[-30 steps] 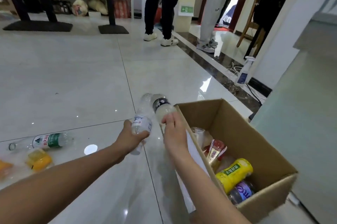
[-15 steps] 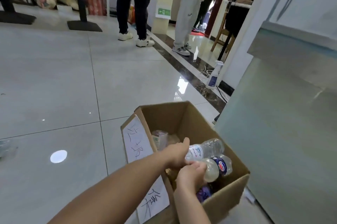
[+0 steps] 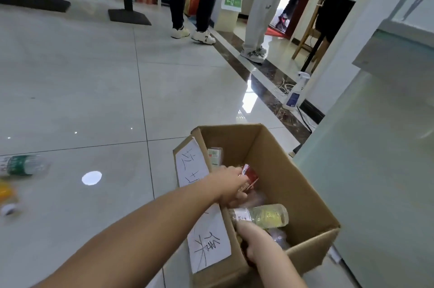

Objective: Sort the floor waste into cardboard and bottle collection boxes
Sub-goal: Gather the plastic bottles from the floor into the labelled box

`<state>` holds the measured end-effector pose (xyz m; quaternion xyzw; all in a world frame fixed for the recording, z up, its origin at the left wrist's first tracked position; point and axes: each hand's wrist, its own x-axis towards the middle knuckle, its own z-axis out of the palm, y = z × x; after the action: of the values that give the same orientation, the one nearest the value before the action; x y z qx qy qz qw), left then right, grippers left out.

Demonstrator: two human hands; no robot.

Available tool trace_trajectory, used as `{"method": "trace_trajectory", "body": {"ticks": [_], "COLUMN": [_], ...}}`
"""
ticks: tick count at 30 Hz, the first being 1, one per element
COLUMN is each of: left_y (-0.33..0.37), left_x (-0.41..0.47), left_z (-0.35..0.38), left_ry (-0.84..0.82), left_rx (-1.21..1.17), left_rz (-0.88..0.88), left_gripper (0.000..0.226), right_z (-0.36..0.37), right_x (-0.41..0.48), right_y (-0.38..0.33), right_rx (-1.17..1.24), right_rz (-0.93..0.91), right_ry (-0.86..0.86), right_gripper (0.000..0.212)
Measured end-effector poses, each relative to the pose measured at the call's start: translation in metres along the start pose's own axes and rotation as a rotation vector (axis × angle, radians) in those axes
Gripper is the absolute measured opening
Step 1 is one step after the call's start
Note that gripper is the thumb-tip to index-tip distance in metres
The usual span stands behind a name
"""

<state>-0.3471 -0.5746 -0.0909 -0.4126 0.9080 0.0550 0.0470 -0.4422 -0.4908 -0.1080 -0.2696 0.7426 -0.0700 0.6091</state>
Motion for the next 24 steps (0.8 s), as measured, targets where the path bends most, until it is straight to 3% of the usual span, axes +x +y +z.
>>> {"method": "trace_trajectory", "body": {"ticks": [4, 7, 10, 12, 16, 20, 24], "left_y": [-0.055, -0.094, -0.133, -0.16, -0.205, -0.229, -0.241], "left_x": [-0.04, -0.083, -0.133, -0.173, -0.266, -0.363, -0.452], "left_z": [-0.014, -0.02, -0.019, -0.011, 0.02, 0.057, 0.099], "left_ry": [0.058, -0.031, -0.179, -0.252, -0.344, -0.397, -0.45], "left_rx": [0.036, 0.109, 0.109, 0.054, 0.005, -0.099, -0.217], "left_rz": [-0.065, -0.129, -0.295, -0.437, -0.666, -0.86, -1.026], "left_gripper": [0.052, 0.058, 0.063, 0.066, 0.072, 0.073, 0.074], "right_z": [0.004, 0.011, 0.045, 0.087, 0.191, 0.291, 0.373], "right_x": [-0.028, -0.033, -0.043, -0.047, -0.036, -0.028, -0.025], "right_y": [-0.042, -0.082, -0.114, -0.129, -0.143, -0.134, -0.121], "right_rx": [-0.513, -0.751, -0.91, -1.027, -1.244, -1.347, -1.495], "right_rz": [-0.072, -0.13, -0.372, -0.626, -1.029, -1.073, -1.049], "right_ry": [0.154, 0.37, 0.675, 0.748, 0.577, 0.272, 0.104], "right_gripper": [0.022, 0.03, 0.035, 0.032, 0.038, 0.049, 0.053]}}
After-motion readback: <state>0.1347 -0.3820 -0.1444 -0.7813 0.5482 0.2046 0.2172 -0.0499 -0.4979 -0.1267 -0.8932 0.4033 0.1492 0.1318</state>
